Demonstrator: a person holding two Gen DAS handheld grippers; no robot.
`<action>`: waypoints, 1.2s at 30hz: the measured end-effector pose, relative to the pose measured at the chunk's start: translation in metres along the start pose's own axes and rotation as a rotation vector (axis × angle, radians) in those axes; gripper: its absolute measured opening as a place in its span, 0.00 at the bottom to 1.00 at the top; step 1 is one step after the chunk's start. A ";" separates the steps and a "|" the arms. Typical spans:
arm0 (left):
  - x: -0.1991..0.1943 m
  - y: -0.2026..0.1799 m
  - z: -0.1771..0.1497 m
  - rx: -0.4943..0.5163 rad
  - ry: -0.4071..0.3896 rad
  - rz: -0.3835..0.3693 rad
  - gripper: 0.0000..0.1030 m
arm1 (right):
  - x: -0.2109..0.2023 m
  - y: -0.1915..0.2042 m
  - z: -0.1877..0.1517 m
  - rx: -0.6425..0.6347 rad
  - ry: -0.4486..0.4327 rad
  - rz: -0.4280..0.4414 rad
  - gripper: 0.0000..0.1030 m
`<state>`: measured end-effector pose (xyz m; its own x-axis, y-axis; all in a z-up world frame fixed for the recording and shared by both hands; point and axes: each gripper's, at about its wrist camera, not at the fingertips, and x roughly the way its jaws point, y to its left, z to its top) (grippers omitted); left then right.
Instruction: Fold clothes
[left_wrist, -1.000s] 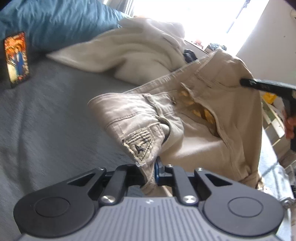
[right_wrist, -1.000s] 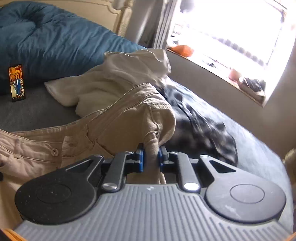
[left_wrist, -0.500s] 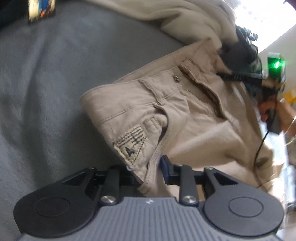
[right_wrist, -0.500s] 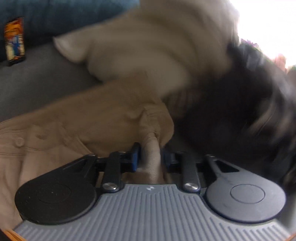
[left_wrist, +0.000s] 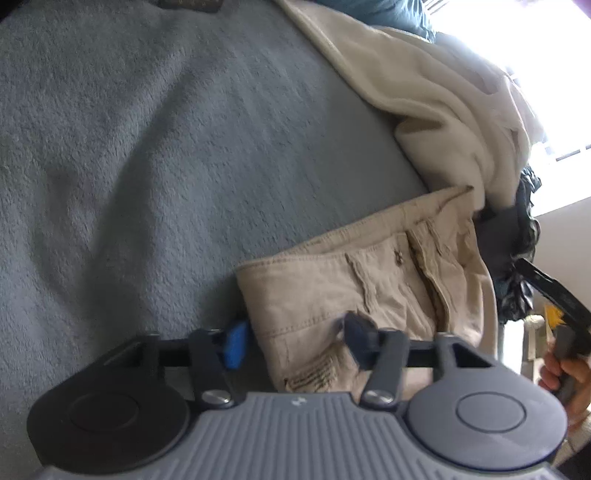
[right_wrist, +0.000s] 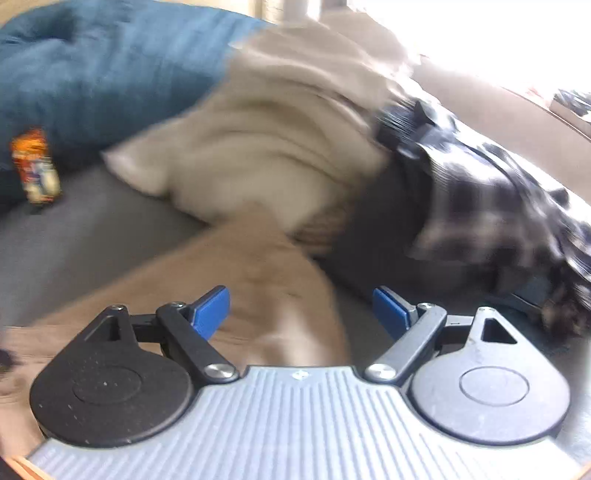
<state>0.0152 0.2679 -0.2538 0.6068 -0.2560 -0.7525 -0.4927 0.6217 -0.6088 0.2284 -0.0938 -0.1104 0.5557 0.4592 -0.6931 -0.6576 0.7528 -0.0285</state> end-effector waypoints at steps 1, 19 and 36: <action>0.000 0.000 -0.001 -0.005 -0.010 0.004 0.39 | 0.000 0.012 0.002 -0.027 -0.002 0.025 0.82; -0.047 -0.005 -0.013 0.165 -0.188 0.018 0.10 | 0.097 0.105 0.003 -0.233 0.154 0.126 0.01; -0.056 0.053 -0.003 0.031 -0.073 0.122 0.36 | 0.125 0.161 0.012 -0.119 0.134 0.269 0.02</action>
<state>-0.0465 0.3130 -0.2446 0.5878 -0.1236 -0.7995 -0.5467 0.6678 -0.5052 0.1981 0.0905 -0.1934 0.2873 0.5619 -0.7757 -0.8309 0.5491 0.0900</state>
